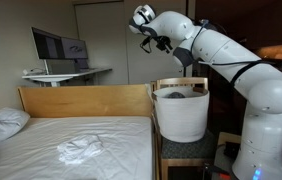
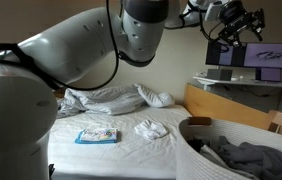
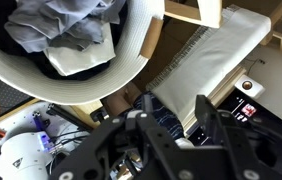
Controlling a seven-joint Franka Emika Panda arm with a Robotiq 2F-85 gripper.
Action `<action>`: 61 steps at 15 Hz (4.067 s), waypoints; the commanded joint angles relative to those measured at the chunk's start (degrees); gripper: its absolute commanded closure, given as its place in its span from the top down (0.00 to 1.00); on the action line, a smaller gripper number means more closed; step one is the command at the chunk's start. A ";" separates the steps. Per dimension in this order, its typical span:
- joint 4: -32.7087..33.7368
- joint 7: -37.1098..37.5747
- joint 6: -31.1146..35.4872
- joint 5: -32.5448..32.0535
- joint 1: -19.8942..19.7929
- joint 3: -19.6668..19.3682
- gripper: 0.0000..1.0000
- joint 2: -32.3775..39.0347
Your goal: Put the gray and white clothes in the basket respectively
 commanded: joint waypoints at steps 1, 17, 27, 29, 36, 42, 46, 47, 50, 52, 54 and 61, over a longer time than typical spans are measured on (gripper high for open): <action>0.03 -0.08 2.43 -5.18 -3.09 7.96 0.81 -2.15; -1.01 -5.74 -13.70 -5.20 -1.50 42.47 1.00 -0.22; -0.57 -5.63 -13.17 -0.66 -2.77 47.19 1.00 3.14; -0.71 -5.63 -13.12 -0.54 -2.83 47.24 1.00 3.05; 0.13 0.57 7.56 6.04 -3.10 51.41 1.00 4.54; -0.03 -2.09 28.93 7.37 -0.75 54.85 1.00 8.07; -0.33 -5.91 40.58 8.55 1.06 57.66 1.00 10.47; -0.72 -7.19 41.79 8.93 1.68 58.41 1.00 10.68; 0.22 -11.49 37.85 7.91 3.77 60.11 1.00 12.11; 0.27 -13.99 33.83 7.55 4.99 60.66 1.00 12.50; 0.23 -16.86 30.89 6.94 5.99 60.39 1.00 12.85; -0.18 -17.63 31.34 6.75 7.49 59.80 1.00 13.28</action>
